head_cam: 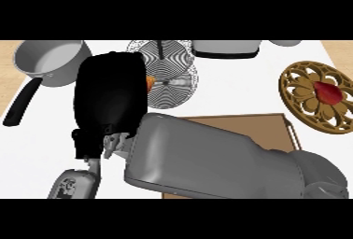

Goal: Pick the croissant from the tray and place it in the tiered basket

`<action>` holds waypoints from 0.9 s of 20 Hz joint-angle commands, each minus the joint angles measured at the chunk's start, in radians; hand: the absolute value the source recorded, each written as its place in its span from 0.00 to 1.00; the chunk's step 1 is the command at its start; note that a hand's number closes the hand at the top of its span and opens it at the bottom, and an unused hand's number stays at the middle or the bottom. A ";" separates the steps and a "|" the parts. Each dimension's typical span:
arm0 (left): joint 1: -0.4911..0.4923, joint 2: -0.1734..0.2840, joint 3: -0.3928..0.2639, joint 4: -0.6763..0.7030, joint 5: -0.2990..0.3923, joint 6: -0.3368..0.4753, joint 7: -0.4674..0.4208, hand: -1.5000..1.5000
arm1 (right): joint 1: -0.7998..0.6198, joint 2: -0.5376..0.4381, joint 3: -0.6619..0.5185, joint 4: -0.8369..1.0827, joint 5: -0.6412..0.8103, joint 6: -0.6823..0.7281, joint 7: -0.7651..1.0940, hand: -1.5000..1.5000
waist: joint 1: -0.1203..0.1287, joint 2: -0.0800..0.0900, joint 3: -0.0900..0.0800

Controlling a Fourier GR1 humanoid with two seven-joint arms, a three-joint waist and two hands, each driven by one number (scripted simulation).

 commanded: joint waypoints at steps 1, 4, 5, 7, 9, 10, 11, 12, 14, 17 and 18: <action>-0.045 0.020 0.041 0.034 0.017 -0.010 0.006 0.50 | -0.128 0.022 -0.103 0.024 -0.056 0.090 0.222 1.00 | -0.014 0.003 0.000; -0.027 0.024 0.020 -0.008 0.003 -0.013 0.015 0.50 | -0.135 0.022 -0.187 0.118 -0.057 -0.066 0.144 1.00 | 0.003 0.009 0.000; 0.000 0.015 0.021 0.011 0.025 -0.028 -0.035 0.50 | -0.121 0.022 -0.129 0.084 -0.094 -0.127 0.184 1.00 | 0.013 0.009 -0.001; 0.017 -0.009 -0.009 0.001 -0.010 0.002 -0.026 0.50 | -0.173 0.022 -0.218 0.158 -0.086 -0.113 0.130 1.00 | 0.006 0.009 0.000; -0.027 -0.001 0.015 0.016 0.004 -0.007 -0.010 0.50 | -0.203 0.022 -0.195 0.203 -0.088 -0.088 0.097 1.00 | -0.002 0.011 0.000; 0.018 0.017 0.009 0.004 0.013 -0.034 -0.027 0.50 | -0.205 0.022 -0.133 0.238 -0.097 -0.141 0.117 1.00 | 0.017 0.012 -0.001; -0.029 -0.031 -0.026 0.029 -0.037 0.021 -0.010 0.50 | -0.246 0.022 -0.170 0.280 -0.087 -0.144 0.079 1.00 | 0.010 0.013 -0.001; 0.020 -0.014 -0.020 -0.059 -0.012 0.004 0.025 0.50 | -0.196 0.022 -0.215 0.311 -0.062 -0.141 0.028 1.00 | 0.007 0.010 0.001; -0.015 -0.051 -0.036 0.005 -0.035 0.034 0.004 0.50 | -0.255 0.023 -0.205 0.398 -0.042 -0.165 -0.002 1.00 | 0.008 0.016 0.000; 0.027 -0.004 -0.016 -0.017 -0.019 -0.006 -0.015 0.50 | -0.271 0.023 -0.215 0.476 -0.028 -0.147 -0.034 1.00 | 0.007 0.013 0.000; 0.023 0.006 -0.005 -0.017 -0.011 -0.017 -0.003 0.50 | -0.233 0.023 -0.180 0.463 -0.018 -0.183 -0.048 1.00 | 0.004 0.013 0.000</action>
